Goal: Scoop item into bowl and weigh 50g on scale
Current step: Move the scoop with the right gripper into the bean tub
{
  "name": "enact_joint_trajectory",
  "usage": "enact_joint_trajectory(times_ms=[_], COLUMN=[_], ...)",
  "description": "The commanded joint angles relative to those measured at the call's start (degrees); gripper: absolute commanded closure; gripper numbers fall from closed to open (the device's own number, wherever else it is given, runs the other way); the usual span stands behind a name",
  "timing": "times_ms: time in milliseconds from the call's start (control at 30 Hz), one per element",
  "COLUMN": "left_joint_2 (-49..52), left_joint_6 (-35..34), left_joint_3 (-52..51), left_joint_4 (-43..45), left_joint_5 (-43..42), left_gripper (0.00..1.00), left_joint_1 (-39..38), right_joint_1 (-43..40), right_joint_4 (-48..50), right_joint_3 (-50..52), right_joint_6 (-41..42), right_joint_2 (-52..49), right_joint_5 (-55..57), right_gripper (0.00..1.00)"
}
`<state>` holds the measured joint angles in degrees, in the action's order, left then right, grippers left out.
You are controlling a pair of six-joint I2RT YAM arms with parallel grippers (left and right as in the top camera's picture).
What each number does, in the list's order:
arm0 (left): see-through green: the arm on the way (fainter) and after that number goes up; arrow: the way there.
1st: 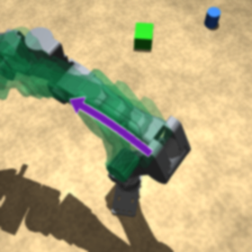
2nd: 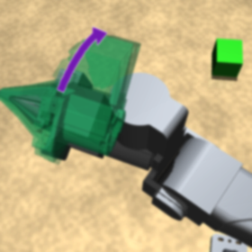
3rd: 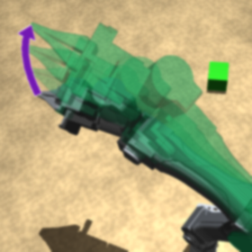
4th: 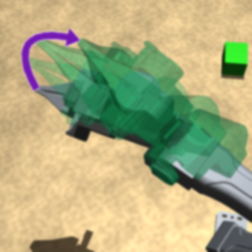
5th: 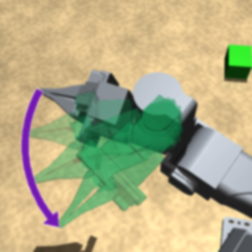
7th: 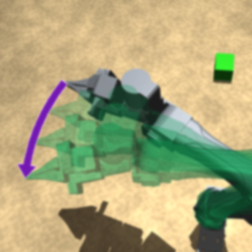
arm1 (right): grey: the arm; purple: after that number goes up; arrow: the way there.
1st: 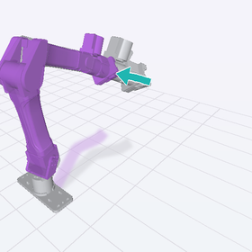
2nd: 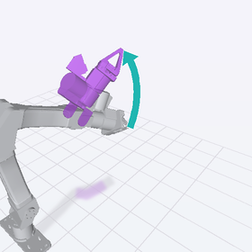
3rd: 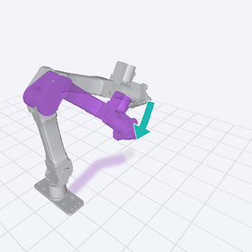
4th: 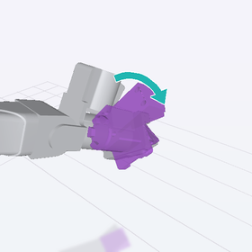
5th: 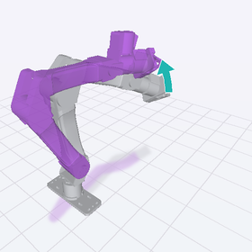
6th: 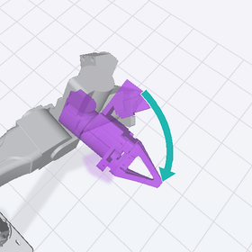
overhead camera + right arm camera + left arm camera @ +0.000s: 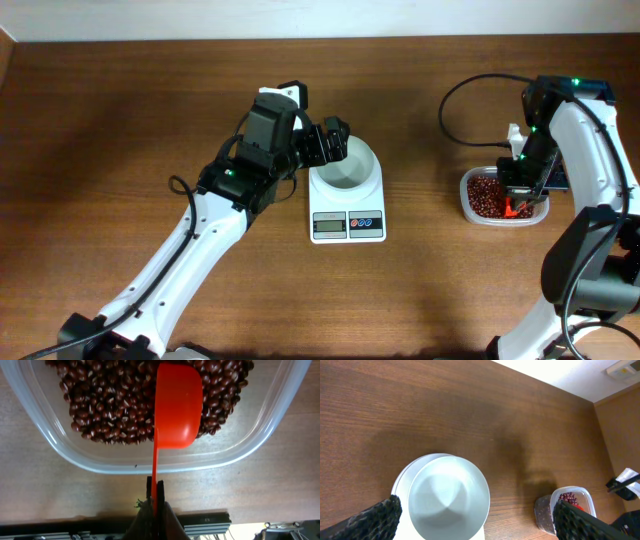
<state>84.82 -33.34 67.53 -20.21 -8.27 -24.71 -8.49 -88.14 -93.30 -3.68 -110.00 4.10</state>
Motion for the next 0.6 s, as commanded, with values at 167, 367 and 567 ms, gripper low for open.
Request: enact_joint_trajectory(times_ms=[167, 367, 567], left_joint_2=[-0.1, -0.1, -0.1], left_joint_6=[1.3, 1.3, 1.3], left_joint_3=[0.8, 0.8, 0.8], left_joint_4=[0.0, 0.0, -0.1], left_joint_5=[0.7, 0.7, 0.7], left_gripper=[0.01, 0.01, 0.01], left_joint_1=[0.1, 0.1, 0.1], right_joint_1=[-0.3, -0.3, -0.2], right_joint_4=[2.1, 1.9, -5.6], right_joint_3=[0.9, 0.4, -15.5], right_joint_6=[-0.6, -0.4, 0.1], right_joint_2=[0.0, 0.0, 4.2], right_joint_5=[1.8, 1.0, -4.0], right_gripper=[0.59, 0.2, 0.18])
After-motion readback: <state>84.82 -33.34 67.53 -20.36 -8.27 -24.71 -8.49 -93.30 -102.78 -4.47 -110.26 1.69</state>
